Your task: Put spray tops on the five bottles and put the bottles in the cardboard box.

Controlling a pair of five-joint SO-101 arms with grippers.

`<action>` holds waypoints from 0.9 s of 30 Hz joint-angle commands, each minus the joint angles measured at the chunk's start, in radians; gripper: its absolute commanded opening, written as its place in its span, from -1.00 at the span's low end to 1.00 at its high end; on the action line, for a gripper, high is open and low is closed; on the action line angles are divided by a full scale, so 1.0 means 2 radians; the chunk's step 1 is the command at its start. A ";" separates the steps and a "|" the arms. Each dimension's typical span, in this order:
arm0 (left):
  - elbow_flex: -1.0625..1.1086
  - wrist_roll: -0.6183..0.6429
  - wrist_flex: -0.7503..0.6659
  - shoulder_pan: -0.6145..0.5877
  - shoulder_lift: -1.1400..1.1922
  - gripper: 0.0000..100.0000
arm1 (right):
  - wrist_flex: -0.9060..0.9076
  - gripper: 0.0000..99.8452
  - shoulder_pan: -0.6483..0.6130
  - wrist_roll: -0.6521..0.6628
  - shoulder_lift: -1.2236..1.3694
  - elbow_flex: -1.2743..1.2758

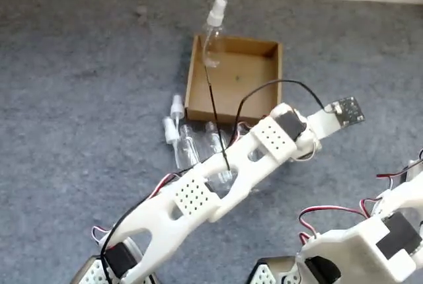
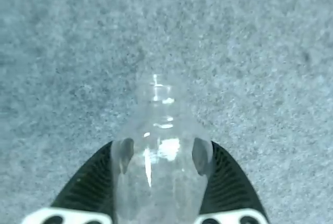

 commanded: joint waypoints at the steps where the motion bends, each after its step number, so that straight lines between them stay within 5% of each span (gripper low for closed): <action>1: -0.029 0.006 -0.001 -0.007 -0.027 -1.00 | -0.008 -0.99 -0.006 0.003 -0.009 -0.004; 10: -0.177 0.005 0.166 -0.011 -0.063 -1.00 | -0.007 -0.99 -0.006 0.003 -0.010 -0.005; 14: -0.207 0.005 0.183 -0.012 -0.059 -0.99 | -0.006 -0.99 -0.006 0.002 -0.010 -0.005; 20: -0.147 0.006 0.012 -0.007 -0.023 -0.68 | -0.006 -0.99 -0.004 0.003 -0.007 -0.004; 27: -0.069 0.006 -0.116 -0.010 0.031 -0.79 | -0.007 -0.99 -0.001 0.004 -0.007 -0.003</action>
